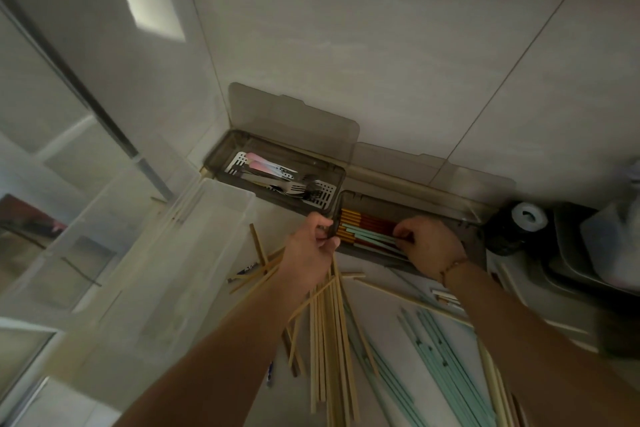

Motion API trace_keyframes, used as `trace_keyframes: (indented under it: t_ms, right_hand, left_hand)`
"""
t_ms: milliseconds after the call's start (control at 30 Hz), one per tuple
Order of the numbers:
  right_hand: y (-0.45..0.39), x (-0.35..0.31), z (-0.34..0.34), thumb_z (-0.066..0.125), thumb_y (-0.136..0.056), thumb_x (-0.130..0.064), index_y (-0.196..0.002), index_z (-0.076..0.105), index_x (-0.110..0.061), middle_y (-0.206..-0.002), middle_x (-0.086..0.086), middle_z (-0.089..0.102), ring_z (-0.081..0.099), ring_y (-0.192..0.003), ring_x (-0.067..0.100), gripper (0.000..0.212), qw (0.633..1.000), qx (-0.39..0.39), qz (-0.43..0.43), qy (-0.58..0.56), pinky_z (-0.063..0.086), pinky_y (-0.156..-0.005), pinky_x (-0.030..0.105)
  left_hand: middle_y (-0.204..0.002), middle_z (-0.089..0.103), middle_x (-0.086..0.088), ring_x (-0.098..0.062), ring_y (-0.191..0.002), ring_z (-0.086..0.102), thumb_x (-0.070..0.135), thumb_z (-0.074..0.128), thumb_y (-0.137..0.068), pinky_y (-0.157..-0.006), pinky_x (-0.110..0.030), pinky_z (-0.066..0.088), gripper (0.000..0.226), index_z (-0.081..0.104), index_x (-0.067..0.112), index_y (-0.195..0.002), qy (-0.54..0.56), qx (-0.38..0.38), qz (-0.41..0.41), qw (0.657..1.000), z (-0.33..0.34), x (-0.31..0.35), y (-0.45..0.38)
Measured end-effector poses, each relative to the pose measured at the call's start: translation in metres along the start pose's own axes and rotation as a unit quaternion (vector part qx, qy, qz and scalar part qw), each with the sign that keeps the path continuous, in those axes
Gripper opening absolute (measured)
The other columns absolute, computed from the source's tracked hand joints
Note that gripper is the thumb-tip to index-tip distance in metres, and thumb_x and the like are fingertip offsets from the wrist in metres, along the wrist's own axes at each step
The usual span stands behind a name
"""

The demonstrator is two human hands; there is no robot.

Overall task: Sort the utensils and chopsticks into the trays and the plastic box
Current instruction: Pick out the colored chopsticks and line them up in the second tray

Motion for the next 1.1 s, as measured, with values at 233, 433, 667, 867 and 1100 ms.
trace_keyframes:
  t_ms: [233,433,667,867,1100]
  right_hand:
    - [0.093,-0.019,-0.030,0.076,-0.075,-0.006,-0.084,0.070,-0.019,-0.087,-0.002,0.065,0.059,-0.083,0.019,0.016,0.970,0.225,-0.074,-0.048,0.051,-0.070,0.027]
    - [0.182,-0.028,0.030,0.087,-0.058,-0.026,-0.082,0.072,-0.032,-0.084,-0.011,0.067,0.067,-0.078,0.016,0.029,0.996,0.088,-0.001,-0.011,0.054,-0.059,0.020]
    - [0.233,-0.023,0.065,0.086,-0.051,-0.048,-0.095,0.071,-0.047,-0.102,-0.021,0.067,0.067,-0.076,0.013,0.046,0.997,-0.030,0.073,-0.013,0.053,-0.065,0.014]
    - [0.234,-0.026,0.054,0.076,-0.066,-0.050,-0.097,0.067,-0.047,-0.107,-0.022,0.059,0.062,-0.097,0.007,0.032,0.993,0.002,0.115,-0.018,0.048,-0.075,0.010]
    - [0.228,-0.012,0.051,0.068,-0.075,-0.033,-0.079,0.062,-0.038,-0.087,-0.015,0.063,0.060,-0.087,-0.001,0.008,0.976,0.009,0.202,-0.077,0.046,-0.072,0.014]
  left_hand:
    - [-0.089,0.058,0.025,0.012,-0.088,0.053,0.021,0.062,-0.092,-0.066,-0.015,0.037,0.029,0.046,0.046,-0.089,0.010,0.004,-0.002,1.000,0.000,0.001,0.002]
    - [-0.089,0.057,0.024,0.006,-0.087,0.055,0.020,0.062,-0.092,-0.064,-0.013,0.036,0.027,0.046,0.042,-0.095,0.008,0.007,0.004,1.000,0.001,0.003,0.001]
    - [-0.089,0.060,0.022,0.008,-0.087,0.056,0.021,0.064,-0.091,-0.065,-0.014,0.039,0.028,0.048,0.043,-0.093,0.012,0.020,0.013,1.000,0.000,0.003,0.004]
    - [-0.090,0.060,0.021,0.012,-0.084,0.054,0.020,0.064,-0.091,-0.063,-0.009,0.035,0.028,0.048,0.042,-0.094,0.012,0.015,0.013,1.000,0.000,0.004,0.003]
    - [-0.088,0.058,0.022,0.013,-0.084,0.053,0.019,0.063,-0.091,-0.063,-0.010,0.036,0.023,0.050,0.035,-0.101,0.009,0.006,0.016,1.000,0.001,0.002,0.002]
Point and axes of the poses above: each hand's wrist, its own y-axis away from the middle knuckle, its own z-axis out of the palm, x = y × z, the point moved 7 cm from there along -y, towards the middle knuckle
